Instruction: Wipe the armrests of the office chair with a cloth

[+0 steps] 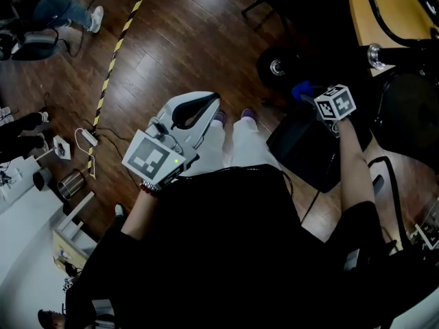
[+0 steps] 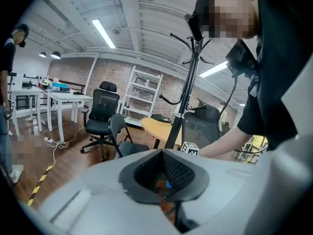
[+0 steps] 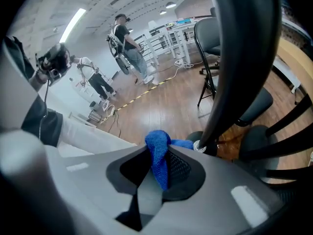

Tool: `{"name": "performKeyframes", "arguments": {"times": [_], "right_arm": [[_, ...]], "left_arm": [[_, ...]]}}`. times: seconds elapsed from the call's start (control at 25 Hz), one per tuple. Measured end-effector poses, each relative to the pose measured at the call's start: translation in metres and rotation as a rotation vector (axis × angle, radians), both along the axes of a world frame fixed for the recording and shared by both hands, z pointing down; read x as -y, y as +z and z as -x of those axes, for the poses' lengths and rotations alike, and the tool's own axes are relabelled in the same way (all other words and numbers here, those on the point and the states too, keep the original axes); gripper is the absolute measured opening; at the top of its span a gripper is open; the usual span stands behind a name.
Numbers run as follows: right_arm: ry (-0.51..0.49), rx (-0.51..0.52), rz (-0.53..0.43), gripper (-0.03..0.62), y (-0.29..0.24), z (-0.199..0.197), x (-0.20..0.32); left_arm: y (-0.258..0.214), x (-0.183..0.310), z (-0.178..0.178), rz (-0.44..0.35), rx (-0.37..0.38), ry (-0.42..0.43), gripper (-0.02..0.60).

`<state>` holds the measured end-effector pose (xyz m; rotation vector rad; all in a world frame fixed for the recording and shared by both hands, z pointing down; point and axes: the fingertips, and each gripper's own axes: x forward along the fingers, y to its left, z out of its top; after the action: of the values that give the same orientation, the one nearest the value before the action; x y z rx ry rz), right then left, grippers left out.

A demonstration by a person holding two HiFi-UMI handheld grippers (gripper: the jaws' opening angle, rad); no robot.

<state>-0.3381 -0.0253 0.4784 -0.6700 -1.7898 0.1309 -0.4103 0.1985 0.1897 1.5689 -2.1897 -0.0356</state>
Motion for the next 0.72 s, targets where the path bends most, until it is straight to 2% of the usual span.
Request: {"name": "performKeyframes", "arguments": {"times": [0.12, 0.24, 0.32, 0.48, 0.72], "right_arm": [[-0.043, -0.030, 0.006, 0.070, 0.001, -0.004, -0.019], [-0.129, -0.057, -0.070, 0.069, 0.008, -0.011, -0.033], [-0.157, -0.071, -0.087, 0.069, 0.009, -0.017, -0.042], [-0.144, -0.086, -0.041, 0.069, 0.002, -0.028, -0.060], [-0.133, -0.052, -0.004, 0.067, -0.015, -0.059, -0.099]], "left_arm": [[0.000, 0.005, 0.001, -0.006, -0.002, 0.020, 0.006], [-0.001, 0.009, 0.002, -0.014, -0.001, 0.037, 0.006], [0.000, 0.008, 0.001, -0.018, 0.001, 0.045, 0.006], [0.000, 0.006, -0.002, -0.003, 0.000, 0.062, 0.006], [-0.010, 0.000, -0.012, -0.020, 0.006, 0.082, 0.006]]}}
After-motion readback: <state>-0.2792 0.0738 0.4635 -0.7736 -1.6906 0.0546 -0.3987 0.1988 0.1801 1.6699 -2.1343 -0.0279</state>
